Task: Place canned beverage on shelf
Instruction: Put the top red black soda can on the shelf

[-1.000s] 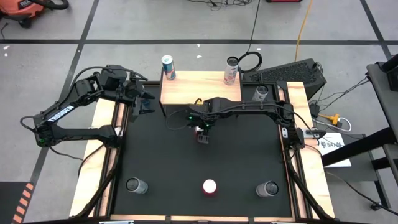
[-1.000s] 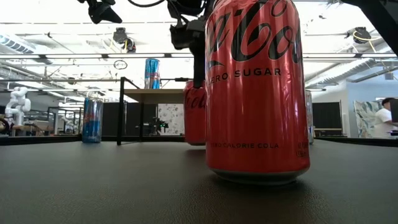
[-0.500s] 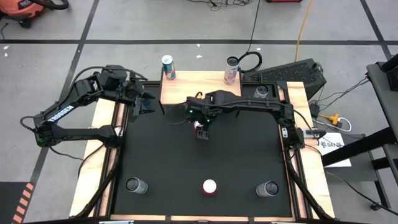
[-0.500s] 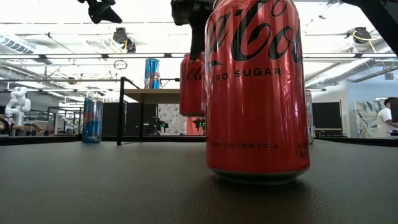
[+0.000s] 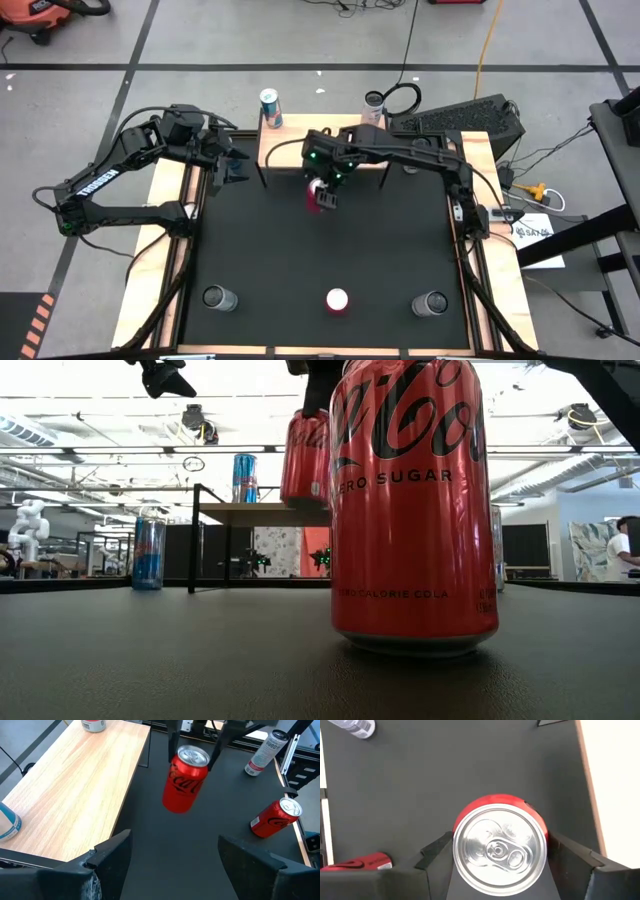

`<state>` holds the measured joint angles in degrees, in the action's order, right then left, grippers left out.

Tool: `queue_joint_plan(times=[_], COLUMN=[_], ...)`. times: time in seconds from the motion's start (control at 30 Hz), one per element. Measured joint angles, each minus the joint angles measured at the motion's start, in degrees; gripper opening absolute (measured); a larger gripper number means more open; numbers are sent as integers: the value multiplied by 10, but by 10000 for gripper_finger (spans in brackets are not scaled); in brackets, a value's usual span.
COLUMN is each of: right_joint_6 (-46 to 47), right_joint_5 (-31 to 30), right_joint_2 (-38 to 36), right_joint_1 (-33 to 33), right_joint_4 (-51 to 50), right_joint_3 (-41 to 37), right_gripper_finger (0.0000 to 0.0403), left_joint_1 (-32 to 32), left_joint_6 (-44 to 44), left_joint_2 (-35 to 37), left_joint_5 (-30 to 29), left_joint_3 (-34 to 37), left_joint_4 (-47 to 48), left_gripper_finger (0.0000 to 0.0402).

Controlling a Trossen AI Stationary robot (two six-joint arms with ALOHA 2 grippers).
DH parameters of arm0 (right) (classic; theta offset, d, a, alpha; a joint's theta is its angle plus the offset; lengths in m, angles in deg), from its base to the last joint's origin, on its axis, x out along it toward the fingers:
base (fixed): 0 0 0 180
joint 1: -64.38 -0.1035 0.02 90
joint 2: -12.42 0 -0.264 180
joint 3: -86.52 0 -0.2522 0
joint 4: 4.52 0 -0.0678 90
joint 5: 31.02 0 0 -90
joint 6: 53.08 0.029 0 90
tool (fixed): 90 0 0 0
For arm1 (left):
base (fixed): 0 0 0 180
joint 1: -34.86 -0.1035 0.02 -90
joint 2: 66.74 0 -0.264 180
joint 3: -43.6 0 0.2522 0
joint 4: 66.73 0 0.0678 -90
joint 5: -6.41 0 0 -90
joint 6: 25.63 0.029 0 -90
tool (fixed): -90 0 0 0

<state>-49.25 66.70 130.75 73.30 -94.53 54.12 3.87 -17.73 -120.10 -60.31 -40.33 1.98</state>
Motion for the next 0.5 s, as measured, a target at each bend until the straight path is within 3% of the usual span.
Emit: queue_joint_plan(times=[0.5], right_joint_6=[-15], right_joint_5=[0], right_joint_2=[-25], right_joint_1=[60], right_joint_4=[-3], right_joint_3=[12], right_gripper_finger=[243], left_joint_1=[0], left_joint_6=[0], left_joint_2=[0], left_joint_5=[0], left_joint_3=[0], left_joint_4=[0], left_gripper_finger=[299])
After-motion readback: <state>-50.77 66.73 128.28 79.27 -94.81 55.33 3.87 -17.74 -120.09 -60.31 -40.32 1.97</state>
